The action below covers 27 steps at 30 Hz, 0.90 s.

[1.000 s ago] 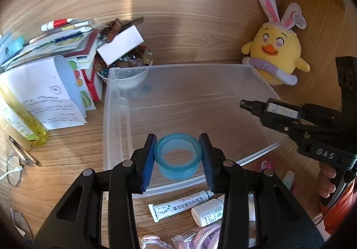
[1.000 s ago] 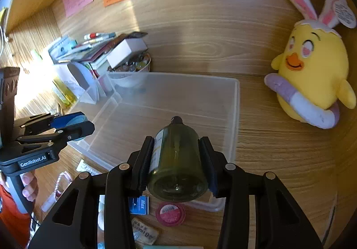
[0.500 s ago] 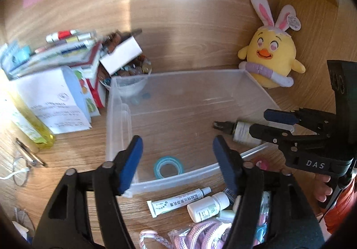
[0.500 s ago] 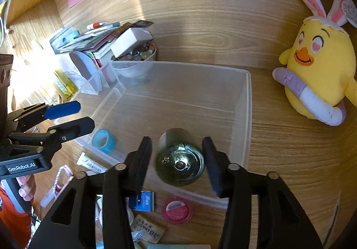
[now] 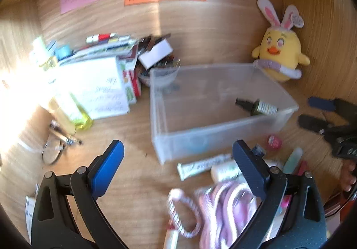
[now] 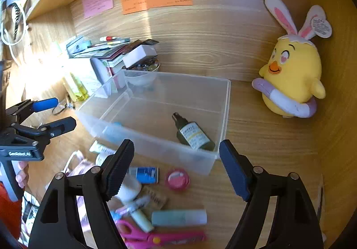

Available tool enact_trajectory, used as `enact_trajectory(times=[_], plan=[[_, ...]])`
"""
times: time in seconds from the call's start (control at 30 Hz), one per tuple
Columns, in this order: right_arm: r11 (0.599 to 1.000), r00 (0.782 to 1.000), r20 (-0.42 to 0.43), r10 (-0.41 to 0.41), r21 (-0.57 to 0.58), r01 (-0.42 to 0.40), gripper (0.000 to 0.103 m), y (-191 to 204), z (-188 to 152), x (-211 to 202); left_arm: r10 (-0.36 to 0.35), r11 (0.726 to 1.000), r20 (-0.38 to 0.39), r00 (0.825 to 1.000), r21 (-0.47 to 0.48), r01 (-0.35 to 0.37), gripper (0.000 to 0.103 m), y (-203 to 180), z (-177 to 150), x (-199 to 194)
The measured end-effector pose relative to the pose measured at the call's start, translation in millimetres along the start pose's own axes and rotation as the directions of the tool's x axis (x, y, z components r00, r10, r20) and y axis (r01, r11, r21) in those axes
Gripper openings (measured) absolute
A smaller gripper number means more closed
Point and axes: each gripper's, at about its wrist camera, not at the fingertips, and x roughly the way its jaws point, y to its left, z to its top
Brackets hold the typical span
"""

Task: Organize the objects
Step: 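Drop the blue tape roll into the clear box with the left gripper while the right drops the bottle in, then grasp the teal cylinder with the right gripper while the left grasps the braided pink cord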

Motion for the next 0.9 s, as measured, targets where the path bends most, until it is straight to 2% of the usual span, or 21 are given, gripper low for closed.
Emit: enact_trajectory(times=[0.17,0.3,0.47,0.6,0.7,0.8,0.87,0.9], plan=[[1.000,1.000,0.016,-0.020,0.002,0.020,0.076,5.1,-22.6,-15.9,0.053,0.999,-0.048,0.997,0.014,-0.052,0.099,6.5,-31.9,-0.1],[0.999,0.999,-0.014,-0.037,0.004,0.037,0.076,2.4,-42.1,-20.2,0.049,0.998,-0.067,0.997,-0.020,-0.051,0.099,14.8,-50.1,-2.5],[0.998,0.996,-0.067,-0.056,-0.010,0.055,0.077,-2.0,-62.3,-10.4,0.028,0.998,-0.035,0.999,-0.056,-0.030,0.098,18.3,-44.6,-1.4],[1.000,0.995,-0.102,-0.002,0.000,0.002,0.077,-11.0,-62.0,6.5,0.015,1.000,-0.043,0.999,-0.008,-0.016,0.089,12.4,-24.1,12.7],[0.999,0.992,-0.119,-0.028,-0.025,0.026,0.077,-17.8,-50.9,16.4,0.007,1.000,-0.093,0.996,-0.022,-0.009,0.087,16.2,-11.8,24.4],[1.000,0.992,-0.129,0.003,0.010,-0.001,0.077,-25.7,-43.9,14.9,-0.022,0.995,-0.122,0.992,-0.096,0.010,0.085,26.5,-18.6,25.3],[0.997,0.989,-0.135,0.064,0.048,-0.058,0.077,-30.2,-47.1,9.7,-0.011,0.994,-0.120,0.993,-0.111,-0.003,0.085,28.9,-31.9,21.7],[0.997,0.989,-0.131,0.070,0.049,-0.064,0.077,-30.9,-50.5,6.7,0.009,0.994,-0.118,0.993,-0.107,-0.021,0.085,29.1,-39.9,20.1]])
